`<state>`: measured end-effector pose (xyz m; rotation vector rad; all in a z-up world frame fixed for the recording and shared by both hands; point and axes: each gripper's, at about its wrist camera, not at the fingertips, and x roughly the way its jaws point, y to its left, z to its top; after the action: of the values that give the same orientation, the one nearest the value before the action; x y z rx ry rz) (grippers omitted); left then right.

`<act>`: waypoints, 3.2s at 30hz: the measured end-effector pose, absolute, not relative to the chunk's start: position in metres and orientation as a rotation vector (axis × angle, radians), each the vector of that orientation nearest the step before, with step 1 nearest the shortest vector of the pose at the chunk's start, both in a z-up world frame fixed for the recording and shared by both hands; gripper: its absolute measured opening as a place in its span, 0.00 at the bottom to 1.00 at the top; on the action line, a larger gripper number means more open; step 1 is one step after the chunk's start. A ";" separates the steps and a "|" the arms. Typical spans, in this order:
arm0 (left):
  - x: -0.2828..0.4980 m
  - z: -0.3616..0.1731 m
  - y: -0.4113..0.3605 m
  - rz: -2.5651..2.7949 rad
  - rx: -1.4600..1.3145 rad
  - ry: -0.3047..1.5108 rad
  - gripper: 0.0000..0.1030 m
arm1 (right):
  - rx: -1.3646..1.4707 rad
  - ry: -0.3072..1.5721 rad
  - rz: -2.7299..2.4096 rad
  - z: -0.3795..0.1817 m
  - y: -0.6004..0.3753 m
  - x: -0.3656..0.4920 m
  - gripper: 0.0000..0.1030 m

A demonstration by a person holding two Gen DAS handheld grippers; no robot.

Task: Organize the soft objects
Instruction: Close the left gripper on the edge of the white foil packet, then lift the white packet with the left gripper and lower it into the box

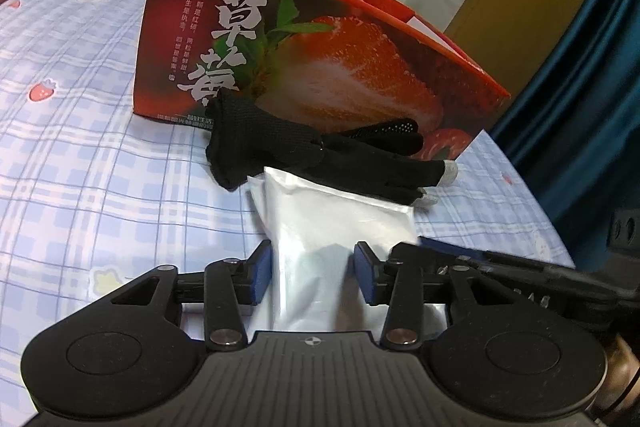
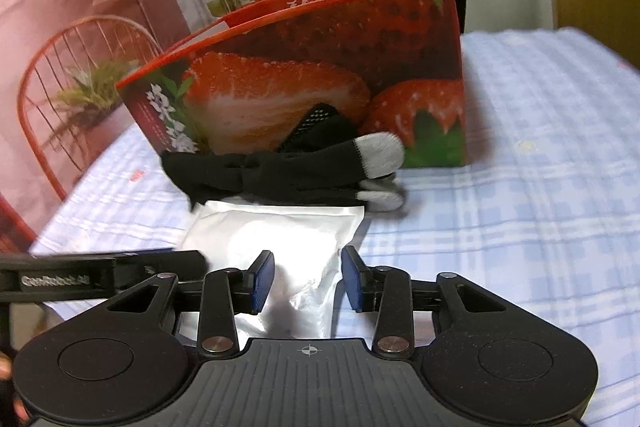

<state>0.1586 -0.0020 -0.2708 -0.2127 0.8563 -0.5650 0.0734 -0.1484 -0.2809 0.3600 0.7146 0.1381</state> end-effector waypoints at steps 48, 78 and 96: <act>0.142 -0.200 0.013 -0.640 -0.191 0.680 0.33 | 0.298 0.507 0.129 -0.223 -0.142 0.051 0.04; 0.307 -0.157 -0.027 -0.566 -0.159 0.714 0.33 | 0.187 0.507 0.129 -0.153 -0.182 0.254 0.04; 0.316 -0.161 -0.040 -0.478 -0.032 0.716 0.41 | 0.138 0.695 0.053 -0.175 -0.183 0.290 0.07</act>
<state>0.3160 -0.0397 -0.1608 -0.0320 0.7162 -0.4779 0.2898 -0.1834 -0.1751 0.1381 0.6950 0.0526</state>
